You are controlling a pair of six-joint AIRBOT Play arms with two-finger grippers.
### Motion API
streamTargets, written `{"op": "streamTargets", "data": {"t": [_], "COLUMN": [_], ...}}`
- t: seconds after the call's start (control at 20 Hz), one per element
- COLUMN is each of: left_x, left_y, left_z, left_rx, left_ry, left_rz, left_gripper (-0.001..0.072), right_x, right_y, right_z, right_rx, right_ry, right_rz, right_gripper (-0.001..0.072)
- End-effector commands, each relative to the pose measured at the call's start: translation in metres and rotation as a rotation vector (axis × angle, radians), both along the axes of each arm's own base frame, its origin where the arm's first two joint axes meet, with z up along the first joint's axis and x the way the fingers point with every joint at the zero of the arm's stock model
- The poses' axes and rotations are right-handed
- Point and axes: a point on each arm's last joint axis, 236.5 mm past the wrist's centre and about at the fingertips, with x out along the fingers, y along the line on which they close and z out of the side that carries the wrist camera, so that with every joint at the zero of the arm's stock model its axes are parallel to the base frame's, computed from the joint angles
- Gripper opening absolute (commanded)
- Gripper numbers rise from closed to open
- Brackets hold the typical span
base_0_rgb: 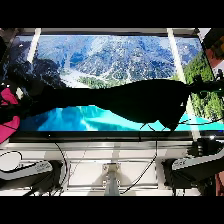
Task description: Fold the clothes and pants, and hang the long-sleeved shirts on hangers.
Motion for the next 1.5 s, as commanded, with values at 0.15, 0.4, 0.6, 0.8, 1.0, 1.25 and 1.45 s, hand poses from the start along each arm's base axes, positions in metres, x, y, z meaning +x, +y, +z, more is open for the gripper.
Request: {"op": "streamTargets", "data": {"t": [0.15,0.4,0.6,0.8,1.0,1.25,1.45], "left_x": [0.011,0.012,0.022,0.026,0.024,0.028,0.045], "left_y": [-0.022,-0.025,-0.029,-0.032,-0.039,-0.041,-0.059], "left_z": [-0.017,-0.017,-0.007,-0.002,-0.001,0.006,0.069], "left_rx": [-0.073,-0.078,-0.136,-0.167,-0.172,-0.184,-0.195], "left_ry": [0.000,0.000,-0.046,-0.065,-0.066,-0.090,-0.253], "left_rz": [-0.023,-0.026,0.014,0.028,-0.011,-0.019,-0.140], "left_gripper": [0.0446,0.0414,0.0391,0.0265,0.0238,0.0006,0.0005], "right_x": [0.000,0.001,0.001,0.001,0.001,0.002,0.001], "right_y": [0.000,-0.001,-0.001,-0.001,-0.001,-0.001,0.000], "right_z": [0.000,0.000,0.000,0.000,0.000,0.001,0.003], "right_rx": [-0.003,-0.007,-0.007,-0.007,-0.007,-0.007,-0.006], "right_ry": [-0.003,-0.007,-0.007,-0.007,-0.007,-0.007,-0.009], "right_rz": [0.006,0.002,0.002,0.002,0.002,0.002,0.003], "right_gripper": [0.0012,0.0012,0.0012,0.0012,0.0012,0.0012,0.0012]}}
